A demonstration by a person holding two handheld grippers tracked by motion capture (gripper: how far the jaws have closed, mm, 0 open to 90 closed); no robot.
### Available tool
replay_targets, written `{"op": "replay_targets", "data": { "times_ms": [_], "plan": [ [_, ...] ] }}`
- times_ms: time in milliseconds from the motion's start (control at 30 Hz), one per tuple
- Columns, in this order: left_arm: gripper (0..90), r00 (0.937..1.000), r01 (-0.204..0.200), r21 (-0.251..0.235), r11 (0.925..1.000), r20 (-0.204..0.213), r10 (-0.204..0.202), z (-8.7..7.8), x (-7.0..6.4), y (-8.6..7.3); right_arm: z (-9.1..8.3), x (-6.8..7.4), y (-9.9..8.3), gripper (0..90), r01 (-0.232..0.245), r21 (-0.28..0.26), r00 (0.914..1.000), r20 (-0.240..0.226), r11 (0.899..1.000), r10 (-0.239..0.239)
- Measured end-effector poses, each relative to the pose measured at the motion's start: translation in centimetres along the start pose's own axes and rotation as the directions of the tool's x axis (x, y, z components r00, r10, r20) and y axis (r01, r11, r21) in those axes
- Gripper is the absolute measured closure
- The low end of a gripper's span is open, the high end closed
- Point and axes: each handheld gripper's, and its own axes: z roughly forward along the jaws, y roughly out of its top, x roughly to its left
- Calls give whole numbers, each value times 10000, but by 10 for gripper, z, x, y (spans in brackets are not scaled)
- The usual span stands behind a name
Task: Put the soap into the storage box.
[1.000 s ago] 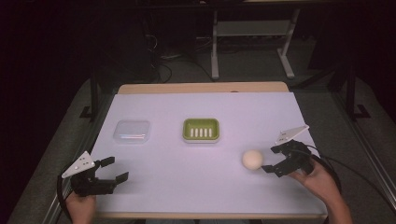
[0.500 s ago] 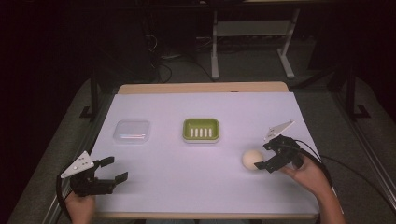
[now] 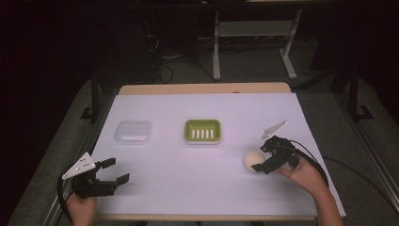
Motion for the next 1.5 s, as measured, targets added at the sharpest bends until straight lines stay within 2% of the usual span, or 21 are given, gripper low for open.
{"op": "replay_targets", "data": {
  "times_ms": [233,500,667,833,1200,1500],
  "plan": [
    [132,10000,-8,1,10000,-25,8,-1,1,0,9,-1,4,158,85,299,10000,-49,9995,-84],
    [132,10000,2,-6,10000,-49,-2,-1,1,0,18,-4,6,152,-110,579,9997,-205,9983,123],
    [132,10000,9,5,10000,-55,-9,-1,1,0,26,-5,7,155,131,816,9998,-137,9966,-120],
    [132,10000,-8,-4,10000,-51,8,-1,1,0,30,-6,7,166,161,923,9997,-175,9956,-145],
    [133,10000,3,-19,10000,-46,-3,-1,1,-1,32,-6,8,225,257,1008,9995,-218,9946,-236],
    [133,10000,16,-14,10000,-37,-16,-1,1,-1,31,-6,8,229,348,1033,9993,-200,9940,-329]
  ]
}}
